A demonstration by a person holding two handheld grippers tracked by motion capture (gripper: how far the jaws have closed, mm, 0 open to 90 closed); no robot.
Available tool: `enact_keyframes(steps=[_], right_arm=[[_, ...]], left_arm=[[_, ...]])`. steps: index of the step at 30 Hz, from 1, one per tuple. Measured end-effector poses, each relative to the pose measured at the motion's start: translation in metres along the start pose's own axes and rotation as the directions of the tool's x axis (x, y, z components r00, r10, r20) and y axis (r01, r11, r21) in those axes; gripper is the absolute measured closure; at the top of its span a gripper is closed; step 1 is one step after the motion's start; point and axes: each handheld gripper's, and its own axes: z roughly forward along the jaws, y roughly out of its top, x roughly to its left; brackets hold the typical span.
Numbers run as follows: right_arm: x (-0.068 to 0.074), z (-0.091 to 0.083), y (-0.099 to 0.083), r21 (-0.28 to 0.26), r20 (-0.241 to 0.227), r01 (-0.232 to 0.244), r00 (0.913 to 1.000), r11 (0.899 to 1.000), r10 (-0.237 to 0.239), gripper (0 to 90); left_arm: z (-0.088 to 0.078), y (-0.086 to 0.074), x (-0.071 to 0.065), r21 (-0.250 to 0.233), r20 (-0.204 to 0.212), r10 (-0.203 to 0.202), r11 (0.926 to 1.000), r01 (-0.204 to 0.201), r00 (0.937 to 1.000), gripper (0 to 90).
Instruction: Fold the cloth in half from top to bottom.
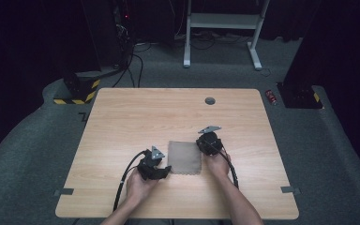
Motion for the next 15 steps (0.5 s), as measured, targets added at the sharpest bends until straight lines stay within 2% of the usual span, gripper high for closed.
enact_keyframes(steps=[1, 2, 7, 8, 9, 11, 14, 15], right_arm=[[0.0, 0.0, 0.0, 0.0, 0.0, 0.0, 1.0, 1.0, 0.0, 89.3], [0.0, 0.0, 0.0, -0.002, 0.002, 0.004, 1.0, 1.0, -0.004, 89.2], [0.0, 0.0, 0.0, -0.002, 0.005, 0.009, 0.9999, 1.0, -0.009, 89.0], [0.0, 0.0, 0.0, -0.002, 0.007, 0.01, 0.9999, 1.0, -0.01, 88.6], [0.001, -0.001, 0.0, -0.003, 0.008, 0.005, 1.0, 1.0, -0.005, 87.9], [0.001, -0.003, 0.0, -0.013, 0.005, 0.0, 1.0, 1.0, 0.0, 81.9], [0.001, -0.008, 0.0, -0.033, 0.001, -0.01, 0.9999, 0.999, 0.01, 76.6], [0.002, -0.016, -0.002, -0.065, -0.011, -0.025, 0.9996, 0.998, 0.024, 73.6]], left_arm=[[0.0, 0.0, 0.0, 0.0, 0.0, 0.0, 1.0, 0.0, 1.0, 46.0], [-0.002, -0.002, 0.0, 0.008, -0.02, 0.017, 0.9998, -0.017, 0.9997, 46.0], [-0.008, -0.006, 0.005, 0.025, -0.015, 0.001, 0.9997, 0.0, 0.9999, 44.5], [-0.014, -0.007, 0.007, -0.024, 0.01, -0.04, 0.9989, 0.04, 0.9991, 44.5], [-0.017, -0.006, 0.008, -0.051, 0.027, -0.058, 0.9969, 0.059, 0.9979, 44.5], [-0.02, 0.0, 0.007, -0.087, 0.042, -0.064, 0.9939, 0.068, 0.9971, 43.8], [-0.017, 0.008, 0.004, -0.089, 0.049, -0.064, 0.9937, 0.068, 0.9967, 42.4], [-0.014, 0.011, 0.002, -0.083, 0.04, -0.054, 0.9949, 0.057, 0.9977, 41.7]])
